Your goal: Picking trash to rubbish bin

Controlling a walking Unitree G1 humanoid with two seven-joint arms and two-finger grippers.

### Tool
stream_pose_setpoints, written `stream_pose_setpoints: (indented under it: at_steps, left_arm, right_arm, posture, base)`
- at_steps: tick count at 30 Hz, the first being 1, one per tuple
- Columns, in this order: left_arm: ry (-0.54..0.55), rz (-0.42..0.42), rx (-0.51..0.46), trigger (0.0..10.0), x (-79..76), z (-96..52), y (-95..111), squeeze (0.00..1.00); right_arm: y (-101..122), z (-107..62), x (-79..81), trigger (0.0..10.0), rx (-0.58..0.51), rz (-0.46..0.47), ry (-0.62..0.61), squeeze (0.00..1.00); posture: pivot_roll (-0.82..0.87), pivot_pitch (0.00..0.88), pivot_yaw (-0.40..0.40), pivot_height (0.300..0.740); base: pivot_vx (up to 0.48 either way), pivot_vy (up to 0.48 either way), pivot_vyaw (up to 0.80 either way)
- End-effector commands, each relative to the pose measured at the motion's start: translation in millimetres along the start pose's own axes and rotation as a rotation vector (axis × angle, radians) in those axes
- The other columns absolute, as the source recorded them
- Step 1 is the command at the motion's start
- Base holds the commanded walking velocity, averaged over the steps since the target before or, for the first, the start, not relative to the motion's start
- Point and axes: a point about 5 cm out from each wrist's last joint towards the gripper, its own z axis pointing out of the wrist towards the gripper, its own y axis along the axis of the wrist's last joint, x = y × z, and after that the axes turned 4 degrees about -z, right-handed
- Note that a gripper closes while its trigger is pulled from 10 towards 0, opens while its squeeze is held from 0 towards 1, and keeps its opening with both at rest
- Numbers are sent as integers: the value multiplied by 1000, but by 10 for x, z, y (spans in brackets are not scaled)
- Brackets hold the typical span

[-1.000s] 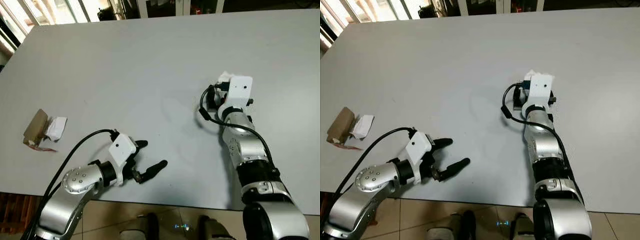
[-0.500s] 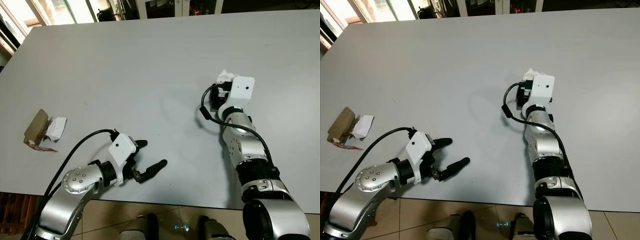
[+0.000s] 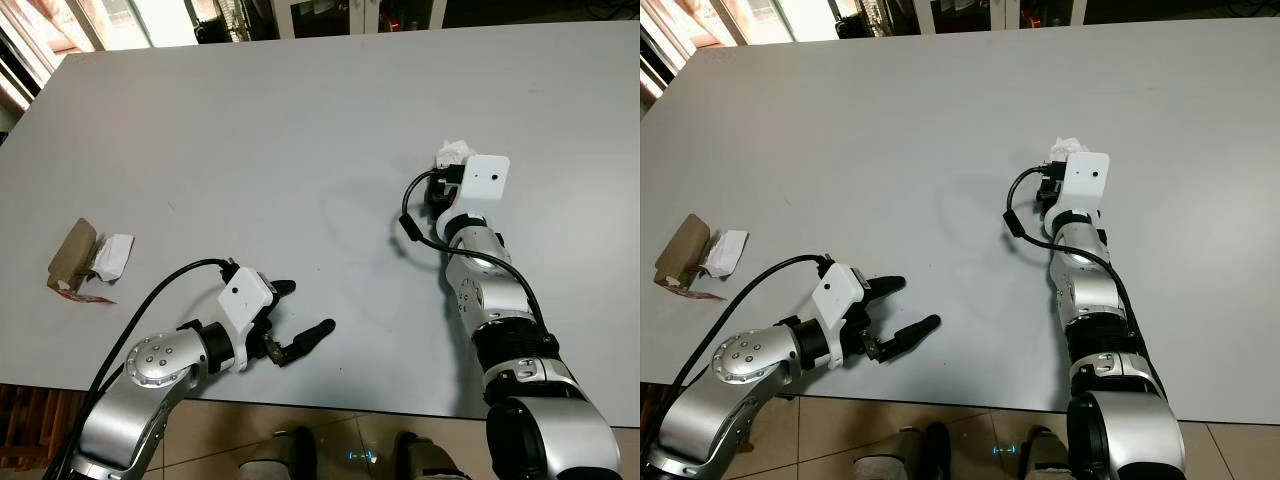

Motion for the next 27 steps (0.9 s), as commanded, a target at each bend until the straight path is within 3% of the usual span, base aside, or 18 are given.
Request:
stream_pose_setpoints:
  at_steps: [1, 27]
  left_arm:
    - [7, 1, 15, 10000, -10, -20, -28, 0]
    - [3, 28, -3, 10000, 56, 113, 9, 0]
  right_arm:
    - [-368, -108, 0, 0, 151, 27, -1, 0]
    - [-155, -76, -180, 0, 8, -15, -87, 0]
  posture:
    - [133, 248, 127, 740]
    - [106, 184, 132, 740]
  base:
    - [0, 0, 0]
    - [0, 0, 0]
